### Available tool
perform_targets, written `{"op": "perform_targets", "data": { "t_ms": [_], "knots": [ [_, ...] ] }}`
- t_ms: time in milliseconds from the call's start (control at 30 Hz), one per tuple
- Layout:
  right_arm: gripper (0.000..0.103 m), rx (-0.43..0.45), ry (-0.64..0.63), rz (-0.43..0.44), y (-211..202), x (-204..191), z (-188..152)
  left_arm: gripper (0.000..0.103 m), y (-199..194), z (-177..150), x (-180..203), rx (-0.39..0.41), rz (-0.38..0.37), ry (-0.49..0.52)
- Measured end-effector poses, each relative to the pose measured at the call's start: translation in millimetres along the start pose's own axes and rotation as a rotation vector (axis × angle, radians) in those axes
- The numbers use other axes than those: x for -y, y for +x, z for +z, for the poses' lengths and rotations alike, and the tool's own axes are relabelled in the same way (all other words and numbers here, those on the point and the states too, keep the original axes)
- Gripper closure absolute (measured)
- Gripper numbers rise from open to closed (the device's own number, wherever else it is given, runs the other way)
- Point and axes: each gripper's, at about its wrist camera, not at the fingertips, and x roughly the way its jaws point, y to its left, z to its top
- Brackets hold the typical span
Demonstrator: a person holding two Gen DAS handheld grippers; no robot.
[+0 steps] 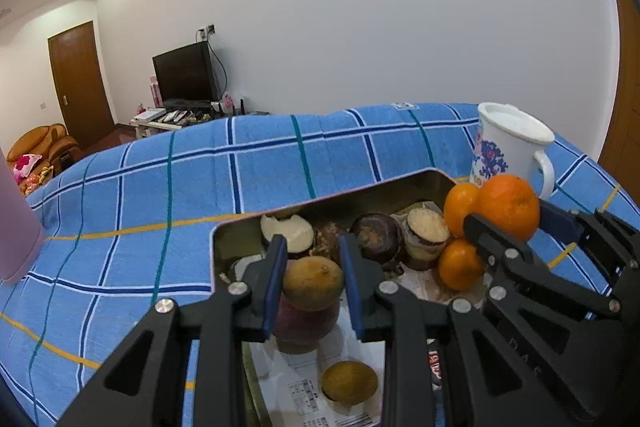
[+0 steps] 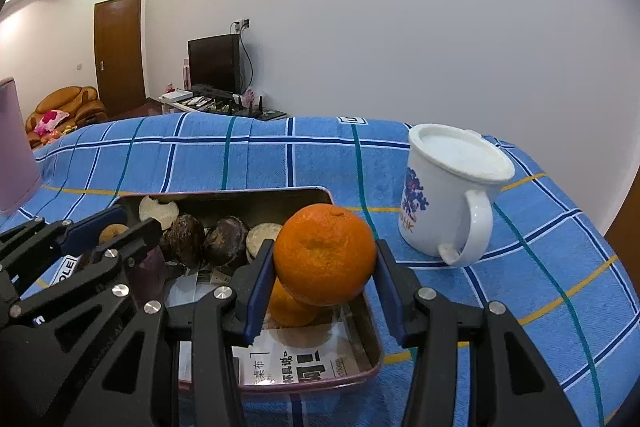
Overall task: Organize fruits
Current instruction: 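Lower both held items into the tin box and open both tools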
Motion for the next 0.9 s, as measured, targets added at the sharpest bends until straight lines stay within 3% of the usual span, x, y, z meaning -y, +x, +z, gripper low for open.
{"op": "perform_targets", "data": {
  "t_ms": [300, 900],
  "knots": [
    [0.053, 0.025, -0.068, -0.002, -4.7, -14.2, 0.5, 0.074, -0.8, -0.1, -4.4, 0.009, 0.003, -0.014],
    [0.053, -0.106, -0.02, 0.139, 24.5, -5.0, 0.5, 0.074, 0.7, 0.8, -1.1, 0.01, 0.001, 0.008]
  ]
}}
